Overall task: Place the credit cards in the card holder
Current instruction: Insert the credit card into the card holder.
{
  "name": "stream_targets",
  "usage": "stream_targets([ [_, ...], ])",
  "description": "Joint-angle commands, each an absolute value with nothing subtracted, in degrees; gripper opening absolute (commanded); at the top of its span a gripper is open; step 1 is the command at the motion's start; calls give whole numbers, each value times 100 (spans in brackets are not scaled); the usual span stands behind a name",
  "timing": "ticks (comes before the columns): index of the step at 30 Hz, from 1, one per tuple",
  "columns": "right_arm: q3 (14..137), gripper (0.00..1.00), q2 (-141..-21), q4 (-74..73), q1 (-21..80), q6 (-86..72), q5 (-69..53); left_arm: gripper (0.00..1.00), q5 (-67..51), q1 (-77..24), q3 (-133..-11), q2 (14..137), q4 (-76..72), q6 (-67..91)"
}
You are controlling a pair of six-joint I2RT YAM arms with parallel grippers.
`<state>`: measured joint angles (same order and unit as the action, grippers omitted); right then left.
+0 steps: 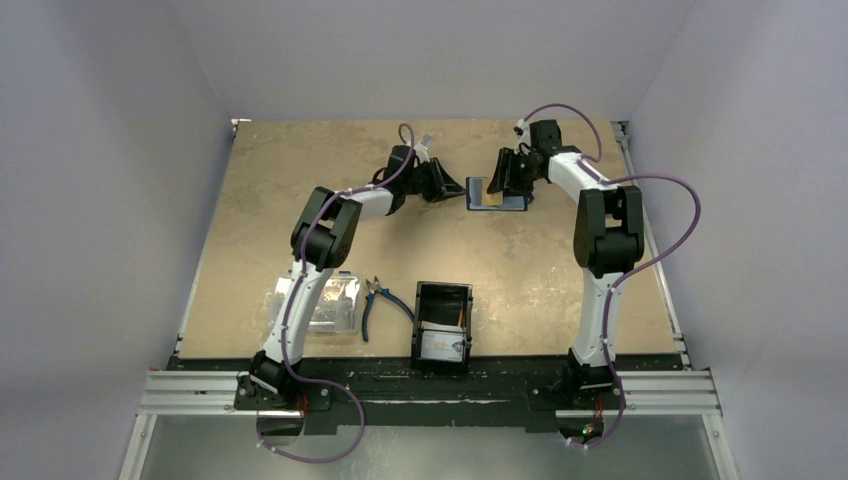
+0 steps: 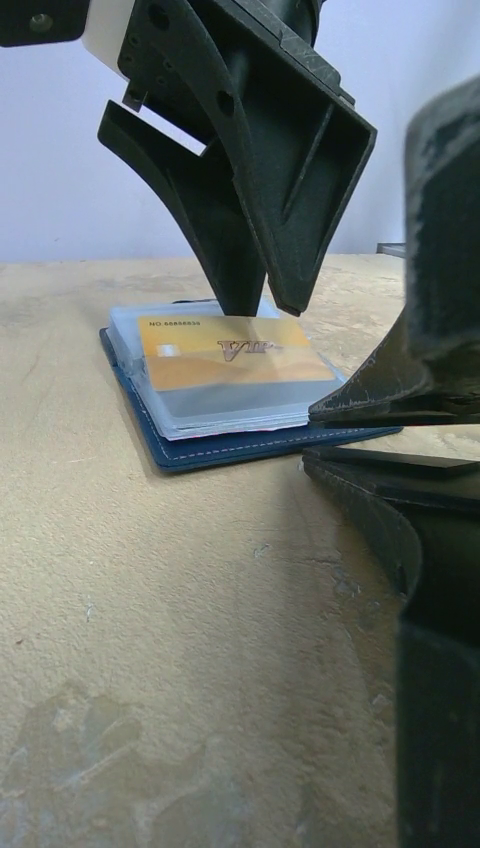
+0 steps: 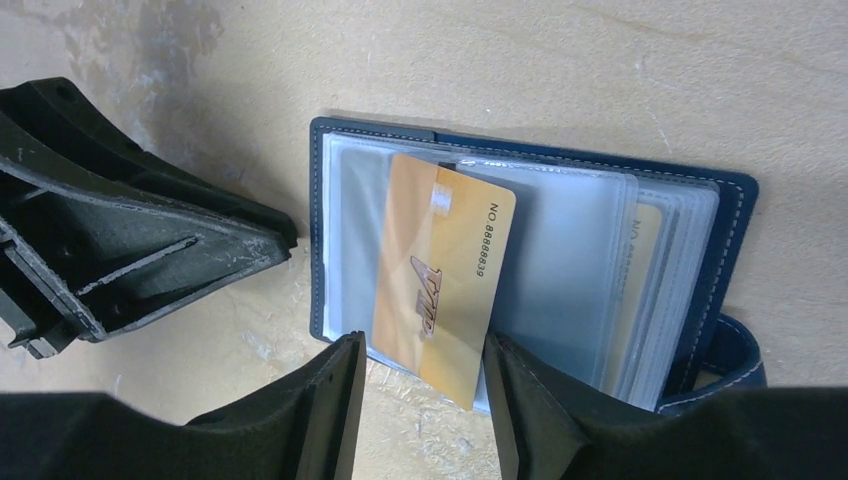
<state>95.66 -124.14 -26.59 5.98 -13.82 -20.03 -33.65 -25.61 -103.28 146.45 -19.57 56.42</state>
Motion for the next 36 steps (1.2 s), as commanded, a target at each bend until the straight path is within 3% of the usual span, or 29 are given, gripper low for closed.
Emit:
stream_targets([
  [1,9620,57,-12150,-2887,454,-1266,-1642,19,-3181,-2558,-10363,14395,-1787,5490],
  [17,9993,59,-12476,-2687,455,-1143,-1692,19,-3202,-2698,-10511,14639,-1785,5541],
  [27,10279,58,-12936,-2560,619,-1018,-2127,13,-3119,-2698,-10836,14957,-1541,5411],
  [36,9695,58,-12702,-1479,861,-1859,-3652,12,-3146,-2693,-10995,15044,-1477,5399],
])
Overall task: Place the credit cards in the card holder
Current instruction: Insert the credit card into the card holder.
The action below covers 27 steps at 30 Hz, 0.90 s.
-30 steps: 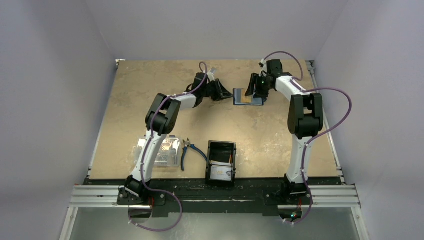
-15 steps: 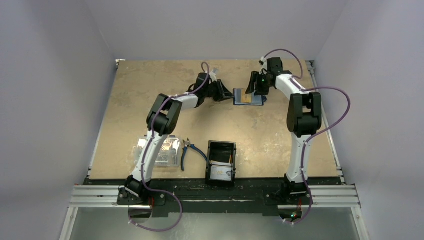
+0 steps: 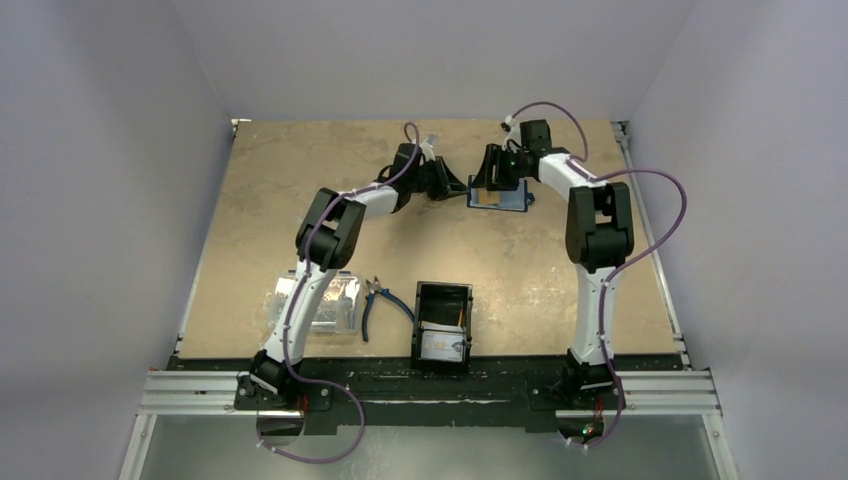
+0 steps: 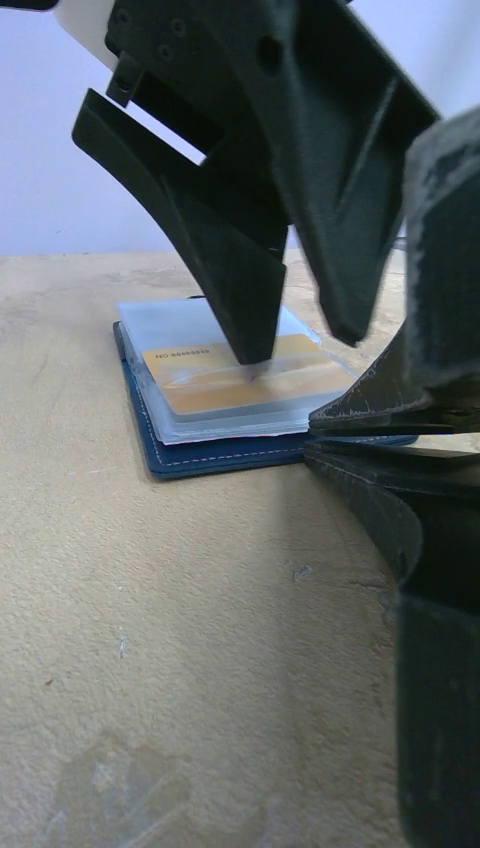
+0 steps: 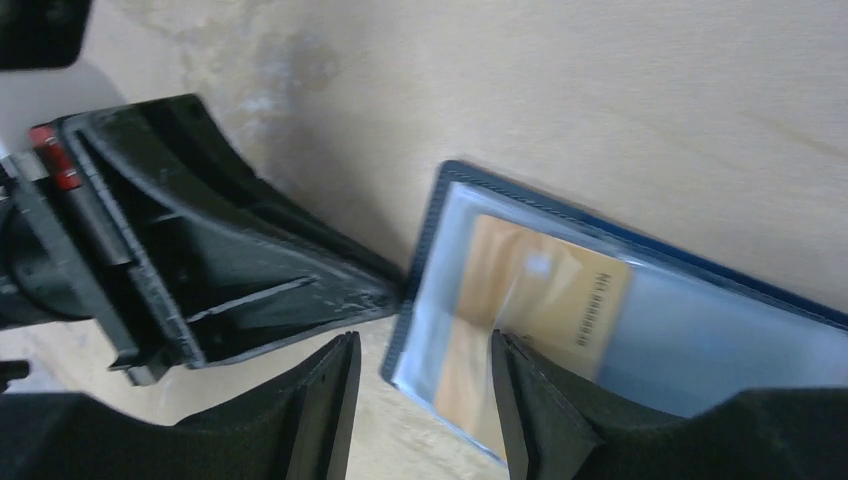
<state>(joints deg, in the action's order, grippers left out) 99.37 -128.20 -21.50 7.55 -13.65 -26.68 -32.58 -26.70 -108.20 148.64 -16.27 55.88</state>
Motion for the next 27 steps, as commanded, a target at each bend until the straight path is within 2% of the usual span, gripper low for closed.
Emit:
stream_targets([
  [1,9683,58,-12687,-1356,857,-1966,-3761,12,-3150,-2696,-10996,15039,-1483,5398],
  [4,9693,58,-12598,-1324,834,-2110,-3565,12,-3180,-2692,-10967,15006,-1479,5390],
  [9,9533,58,-12076,-1892,798,-1877,-2125,12,-3182,-2689,-10896,14854,-1381,5243],
  [12,9465,58,-11900,-2293,799,-1496,-1659,12,-3189,-2689,-10865,14849,-1419,5259],
  [19,8787,59,-11740,-2067,800,-1479,-1607,12,-3212,-2689,-10710,14826,-1538,5310],
  [27,8805,58,-12197,-1608,800,-1820,-2090,12,-3194,-2698,-10623,14792,-1584,5344],
])
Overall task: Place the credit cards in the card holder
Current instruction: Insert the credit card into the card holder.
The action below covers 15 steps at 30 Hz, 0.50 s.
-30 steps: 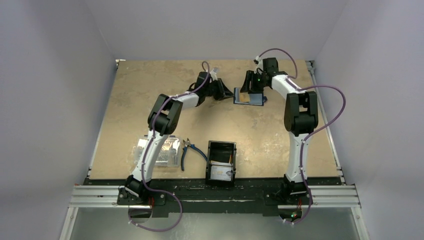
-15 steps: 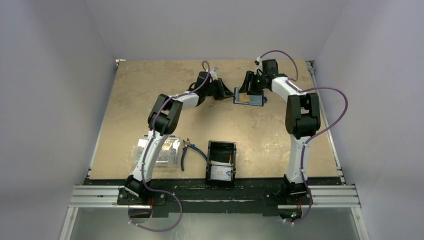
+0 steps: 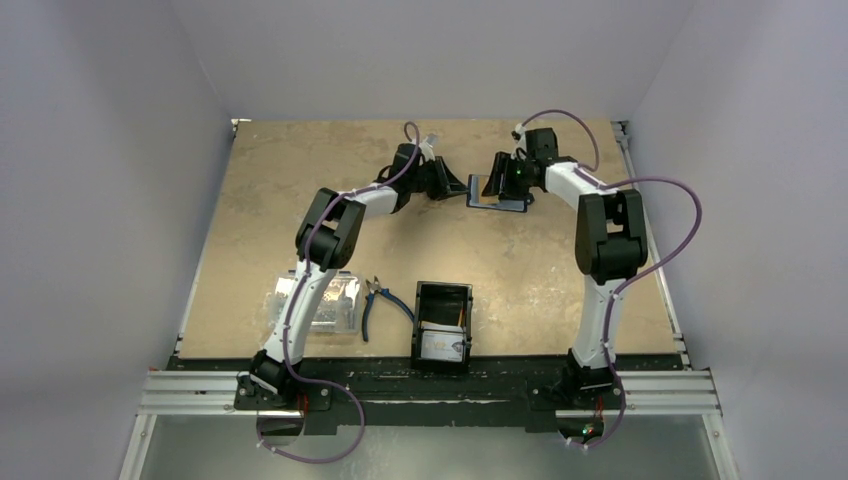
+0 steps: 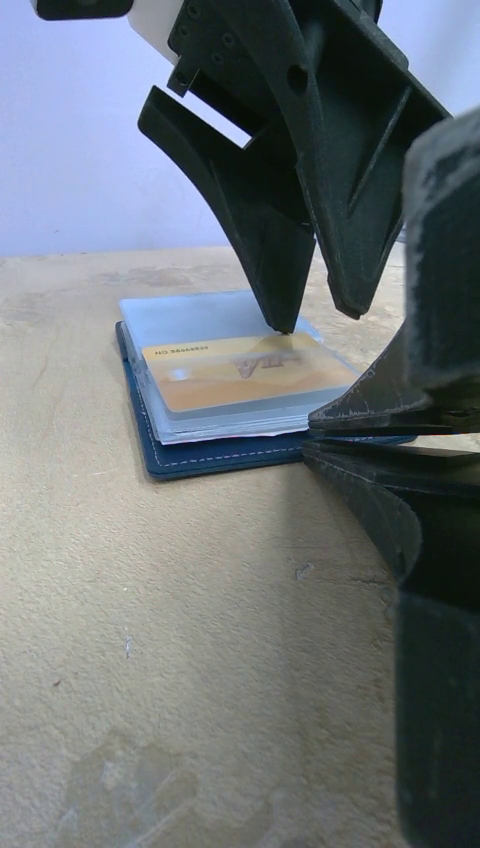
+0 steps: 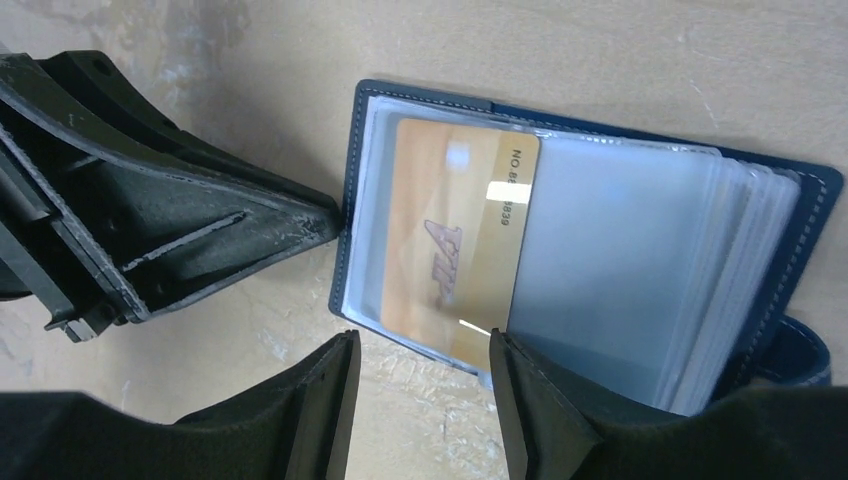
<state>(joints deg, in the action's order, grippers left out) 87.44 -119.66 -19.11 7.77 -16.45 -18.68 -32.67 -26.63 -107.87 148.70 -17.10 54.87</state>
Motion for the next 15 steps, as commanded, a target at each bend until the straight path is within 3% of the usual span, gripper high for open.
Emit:
stream_targets([
  [1,8803,58,-12288,-1476,800,-1936,-2326,12,-3199,-2703,-10598,14792,-1616,5357],
  [5,8608,57,-12353,-696,795,-2493,-3485,12,-3203,-2709,-10575,14802,-1661,5396],
  [15,8917,58,-11821,-1422,549,-2019,-2107,12,-3231,-2707,-10570,14772,-1650,5353],
])
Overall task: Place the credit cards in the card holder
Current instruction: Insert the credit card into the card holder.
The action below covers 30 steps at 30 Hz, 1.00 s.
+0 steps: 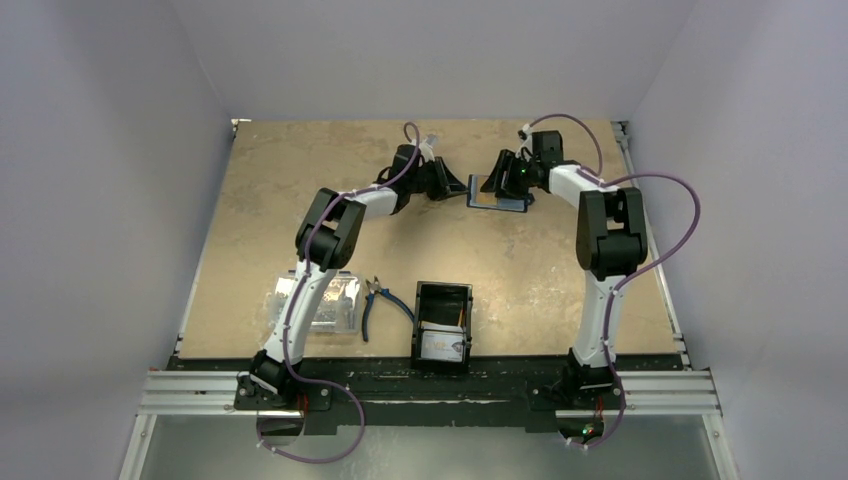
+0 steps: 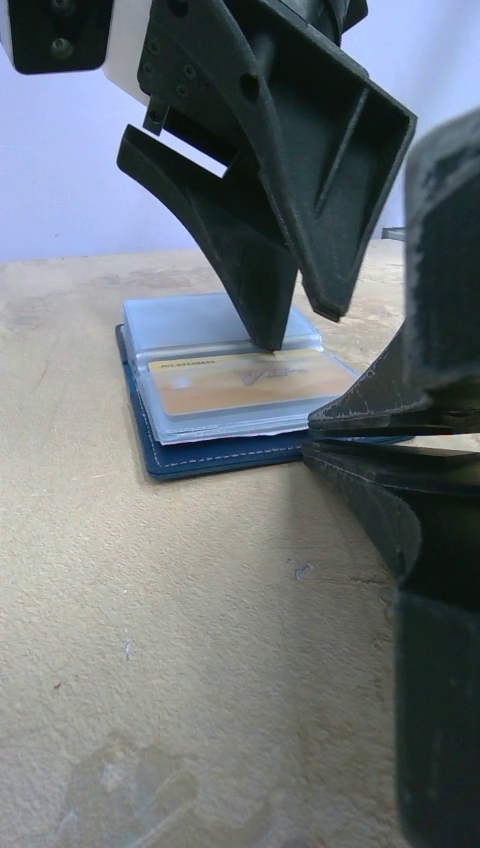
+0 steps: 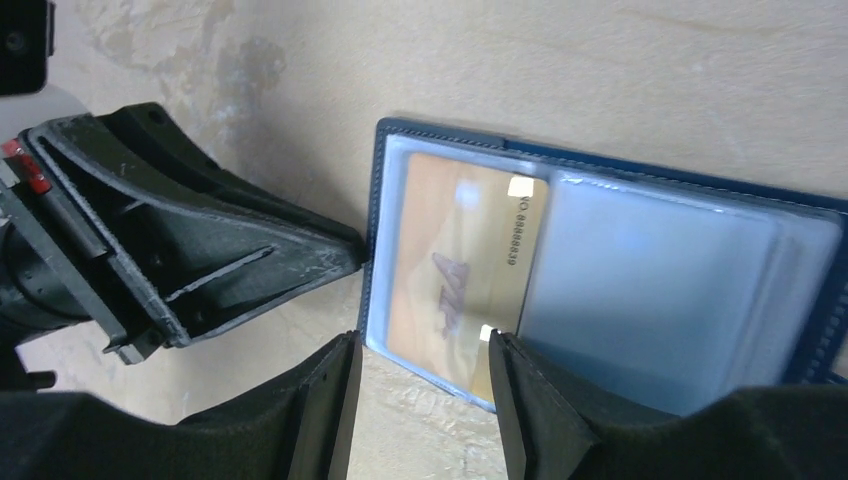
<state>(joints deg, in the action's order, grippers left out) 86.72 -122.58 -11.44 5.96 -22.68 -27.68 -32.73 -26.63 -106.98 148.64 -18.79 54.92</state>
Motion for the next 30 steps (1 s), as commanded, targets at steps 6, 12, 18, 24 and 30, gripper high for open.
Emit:
stream_targets([
  [6,8979,57,-11959,-1513,545,-1854,-1774,12,-3252,-2707,-10554,14757,-1653,5356],
  [12,9022,57,-12210,-1576,616,-1965,-1400,12,-3237,-2707,-10595,14815,-1696,5437],
  [18,8861,57,-12481,-1367,760,-2446,-1784,12,-3350,-2757,-10689,15081,-1829,5686],
  [24,8558,57,-12332,-334,721,-3151,-3390,12,-3401,-2770,-10712,15056,-1841,5693],
  [30,8858,57,-11894,-732,684,-2889,-3061,12,-3435,-2748,-10725,14914,-1806,5643],
])
